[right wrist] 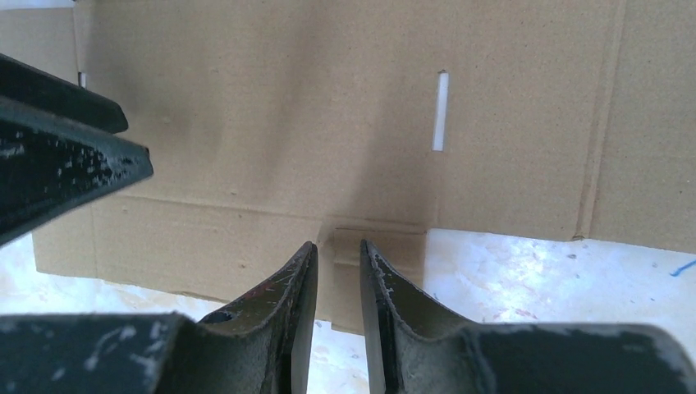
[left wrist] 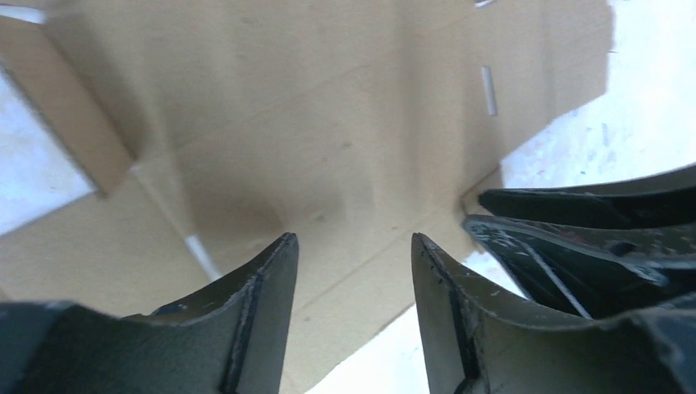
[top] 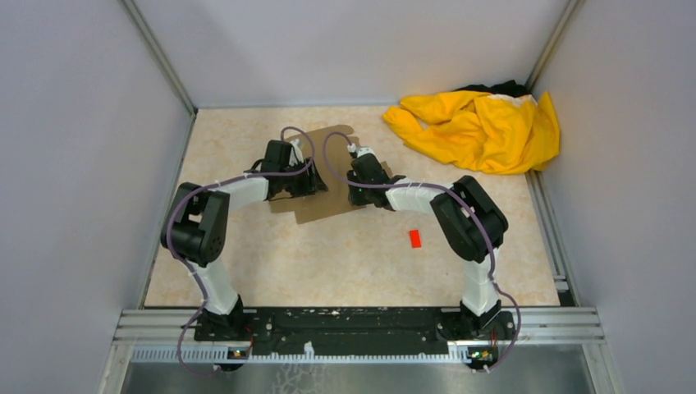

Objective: Fold the paper box

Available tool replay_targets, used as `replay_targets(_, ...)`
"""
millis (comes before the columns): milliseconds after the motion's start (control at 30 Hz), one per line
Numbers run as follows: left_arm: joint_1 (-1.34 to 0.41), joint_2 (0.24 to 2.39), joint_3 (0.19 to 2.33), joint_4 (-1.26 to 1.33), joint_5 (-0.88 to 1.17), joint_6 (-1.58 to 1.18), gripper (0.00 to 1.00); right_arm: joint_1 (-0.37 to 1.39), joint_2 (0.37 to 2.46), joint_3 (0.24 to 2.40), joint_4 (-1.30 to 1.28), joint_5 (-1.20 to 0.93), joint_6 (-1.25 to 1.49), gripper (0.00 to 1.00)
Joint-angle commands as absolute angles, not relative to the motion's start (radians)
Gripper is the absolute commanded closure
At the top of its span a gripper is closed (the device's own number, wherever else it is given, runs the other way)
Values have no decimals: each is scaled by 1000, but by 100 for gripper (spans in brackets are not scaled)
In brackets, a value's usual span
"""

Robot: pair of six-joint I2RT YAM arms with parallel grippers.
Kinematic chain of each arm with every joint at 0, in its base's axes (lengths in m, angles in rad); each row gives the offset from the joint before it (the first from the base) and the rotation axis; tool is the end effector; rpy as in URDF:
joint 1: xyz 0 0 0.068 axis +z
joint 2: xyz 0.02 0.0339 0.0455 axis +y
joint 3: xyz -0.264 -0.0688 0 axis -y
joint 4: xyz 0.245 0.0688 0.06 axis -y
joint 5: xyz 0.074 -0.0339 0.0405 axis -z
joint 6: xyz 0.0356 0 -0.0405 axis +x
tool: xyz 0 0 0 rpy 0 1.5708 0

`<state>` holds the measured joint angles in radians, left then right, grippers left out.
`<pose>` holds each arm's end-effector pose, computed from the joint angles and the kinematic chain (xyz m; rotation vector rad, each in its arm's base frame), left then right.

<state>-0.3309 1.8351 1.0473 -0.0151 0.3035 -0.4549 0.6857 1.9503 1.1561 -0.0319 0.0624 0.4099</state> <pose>0.3553 -0.1333 0.1593 -0.0007 2.4518 -0.7242 0.3161 0.2557 0.1455 -0.3060 2.4213 0.4314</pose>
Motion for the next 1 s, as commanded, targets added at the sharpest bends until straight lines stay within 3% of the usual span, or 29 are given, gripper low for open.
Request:
replay_targets(0, -332, 1742, 1016, 52, 383, -454, 39, 719, 2106, 1073, -292, -32, 447, 74)
replay_targets(333, -331, 1553, 951, -23, 262, -510, 36, 719, 2110, 1072, -283, -44, 453, 74)
replay_targets(567, -311, 1458, 797, -98, 110, -618, 62, 717, 2089, 1067, -284, -43, 455, 74)
replay_targets(900, -235, 1355, 644, -46, 77, -665, 86, 707, 2063, 1030, -264, -52, 458, 74)
replay_targets(967, -231, 1347, 631, -56, 47, -668, 97, 707, 2063, 1028, -262, -55, 457, 74)
